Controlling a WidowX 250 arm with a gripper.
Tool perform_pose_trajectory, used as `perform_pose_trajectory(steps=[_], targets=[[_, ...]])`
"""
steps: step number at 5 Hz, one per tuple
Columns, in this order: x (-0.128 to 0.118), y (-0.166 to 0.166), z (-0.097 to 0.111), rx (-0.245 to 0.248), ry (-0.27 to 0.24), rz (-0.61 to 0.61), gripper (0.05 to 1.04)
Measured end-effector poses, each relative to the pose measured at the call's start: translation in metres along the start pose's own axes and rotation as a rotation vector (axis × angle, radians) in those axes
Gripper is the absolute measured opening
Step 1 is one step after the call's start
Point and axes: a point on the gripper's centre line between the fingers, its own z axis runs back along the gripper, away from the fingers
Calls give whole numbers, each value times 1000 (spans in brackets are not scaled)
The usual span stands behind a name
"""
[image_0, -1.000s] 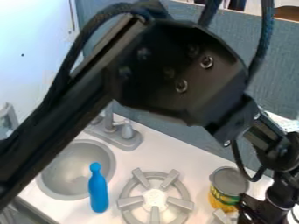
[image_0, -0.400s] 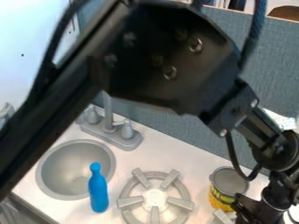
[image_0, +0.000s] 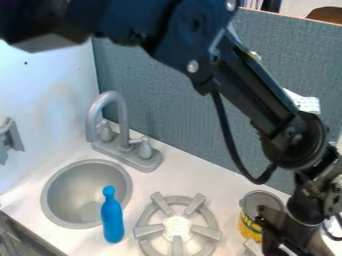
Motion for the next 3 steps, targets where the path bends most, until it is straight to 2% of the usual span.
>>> perform_pose_trajectory(steps=[2,3], targets=[[-9,67,8,73,58,121,643],[0,98,12,88,42,190,643]])
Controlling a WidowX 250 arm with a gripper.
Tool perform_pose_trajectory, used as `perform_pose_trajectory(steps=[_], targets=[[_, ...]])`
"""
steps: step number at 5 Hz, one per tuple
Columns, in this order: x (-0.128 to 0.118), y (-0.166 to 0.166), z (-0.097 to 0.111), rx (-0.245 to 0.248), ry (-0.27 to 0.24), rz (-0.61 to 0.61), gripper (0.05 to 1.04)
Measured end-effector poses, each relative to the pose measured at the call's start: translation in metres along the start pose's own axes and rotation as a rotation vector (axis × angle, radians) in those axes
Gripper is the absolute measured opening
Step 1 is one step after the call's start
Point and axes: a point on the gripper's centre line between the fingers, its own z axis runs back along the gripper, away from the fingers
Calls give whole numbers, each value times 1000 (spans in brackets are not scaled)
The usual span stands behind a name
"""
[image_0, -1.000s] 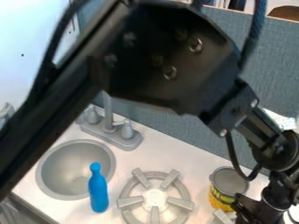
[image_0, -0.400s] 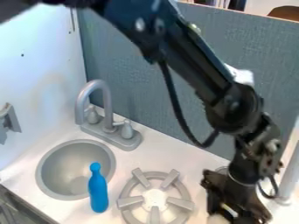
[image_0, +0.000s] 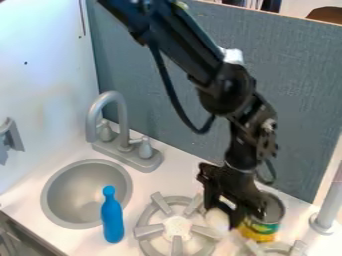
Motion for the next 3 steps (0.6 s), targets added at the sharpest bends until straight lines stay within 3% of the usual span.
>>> perform_pose_trajectory(steps=[3], targets=[[5,75,-2,78,45,229,643]])
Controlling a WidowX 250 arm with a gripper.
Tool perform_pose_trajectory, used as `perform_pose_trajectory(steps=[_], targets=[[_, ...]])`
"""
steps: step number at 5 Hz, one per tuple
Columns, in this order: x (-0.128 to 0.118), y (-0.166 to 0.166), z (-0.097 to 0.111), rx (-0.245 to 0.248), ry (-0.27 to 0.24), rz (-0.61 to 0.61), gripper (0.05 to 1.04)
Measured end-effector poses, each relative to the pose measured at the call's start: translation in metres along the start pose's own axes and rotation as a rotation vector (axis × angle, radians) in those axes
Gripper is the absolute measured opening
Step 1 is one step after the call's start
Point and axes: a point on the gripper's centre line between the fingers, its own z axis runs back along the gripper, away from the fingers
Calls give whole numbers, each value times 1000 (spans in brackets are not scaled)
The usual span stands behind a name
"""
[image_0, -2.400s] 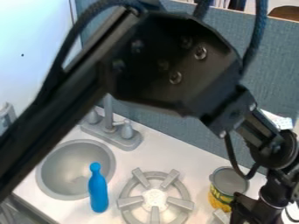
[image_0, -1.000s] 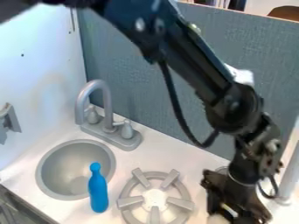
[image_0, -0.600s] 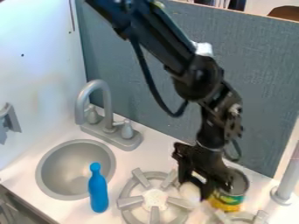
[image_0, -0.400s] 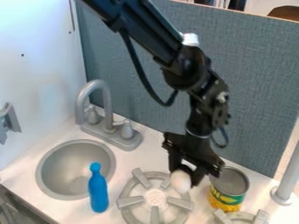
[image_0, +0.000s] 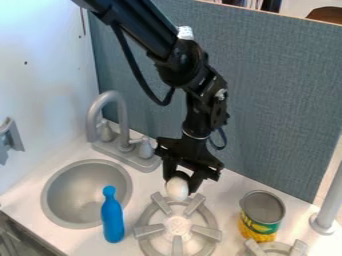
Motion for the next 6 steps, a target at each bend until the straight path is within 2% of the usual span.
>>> perform_pose_trajectory(steps=[1,2,3,4,5,6], targets=[[-4,5,-11,40,67,10,643],[1,26,-13,50,93,76,643],[5,58,-17,40,111,153,643],[3,70,-19,48,133,170,643],[0,81,-26,56,155,196,643],[-7,89,-44,77,199,204,643]])
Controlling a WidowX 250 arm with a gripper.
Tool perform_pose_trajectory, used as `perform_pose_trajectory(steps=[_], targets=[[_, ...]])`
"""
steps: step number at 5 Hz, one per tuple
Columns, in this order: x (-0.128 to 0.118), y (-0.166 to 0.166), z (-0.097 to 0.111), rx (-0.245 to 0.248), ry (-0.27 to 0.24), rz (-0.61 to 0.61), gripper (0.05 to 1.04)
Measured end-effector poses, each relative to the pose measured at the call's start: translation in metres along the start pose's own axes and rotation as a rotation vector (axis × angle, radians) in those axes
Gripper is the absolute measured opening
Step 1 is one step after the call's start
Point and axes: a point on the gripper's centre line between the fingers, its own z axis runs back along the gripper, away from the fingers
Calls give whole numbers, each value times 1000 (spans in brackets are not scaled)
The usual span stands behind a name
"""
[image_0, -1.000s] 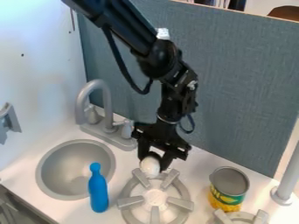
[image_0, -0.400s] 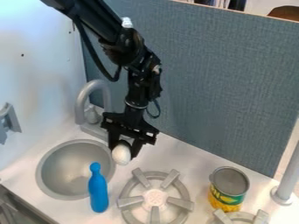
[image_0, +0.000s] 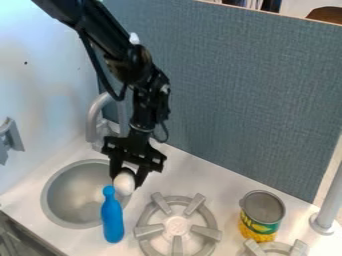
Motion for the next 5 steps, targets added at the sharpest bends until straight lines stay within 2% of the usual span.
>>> perform_pose_trajectory(steps=[1,2,3,4,5], targets=[[8,-2,-14,33,-15,7,643],[11,-11,-23,47,-14,-2,643],[14,-16,-36,51,-2,10,643],[18,-26,-42,47,-16,1,642],[20,-28,-49,57,4,2,642]])
